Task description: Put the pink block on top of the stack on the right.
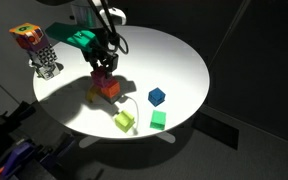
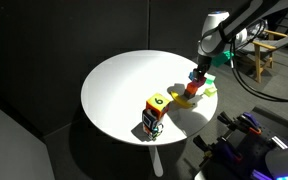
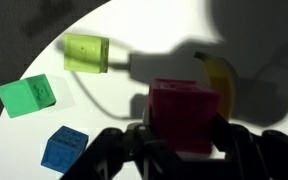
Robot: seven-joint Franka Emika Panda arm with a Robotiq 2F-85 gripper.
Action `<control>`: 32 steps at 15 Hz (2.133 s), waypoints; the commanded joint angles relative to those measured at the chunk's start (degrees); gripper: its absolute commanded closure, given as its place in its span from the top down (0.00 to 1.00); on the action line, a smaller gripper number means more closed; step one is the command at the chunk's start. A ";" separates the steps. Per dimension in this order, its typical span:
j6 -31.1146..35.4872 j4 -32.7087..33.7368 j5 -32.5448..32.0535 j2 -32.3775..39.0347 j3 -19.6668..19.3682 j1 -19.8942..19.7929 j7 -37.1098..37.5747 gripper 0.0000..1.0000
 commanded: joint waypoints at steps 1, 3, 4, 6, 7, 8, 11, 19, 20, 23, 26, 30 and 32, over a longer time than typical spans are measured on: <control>-1.81 5.10 -2.21 4.25 -0.67 0.95 -1.06 0.29; -2.06 6.70 -2.69 5.81 -0.63 1.11 -1.10 0.29; -2.10 7.45 -2.68 6.47 -0.59 1.11 -1.18 0.29; -2.18 8.61 -2.50 7.53 -0.48 1.01 -1.58 0.29; -2.64 9.12 -2.44 7.82 -0.44 0.94 -1.81 0.29; -3.19 9.62 -2.31 8.13 -0.39 0.83 -2.02 0.29; -4.22 10.33 -1.80 8.62 -0.16 0.45 -2.77 0.81; -5.29 7.59 -0.62 6.58 -0.43 -0.23 -2.24 1.00; -5.70 7.10 0.04 6.04 -0.27 -0.52 -2.34 1.00; -5.48 5.01 2.74 4.03 0.82 -1.93 -4.48 1.00; -4.84 3.29 5.44 2.14 1.50 -2.72 -7.01 1.00; -5.21 0.58 6.75 -0.88 0.89 -2.19 -6.67 1.00; -5.84 -1.17 6.22 -2.59 0.46 -1.72 -5.88 1.00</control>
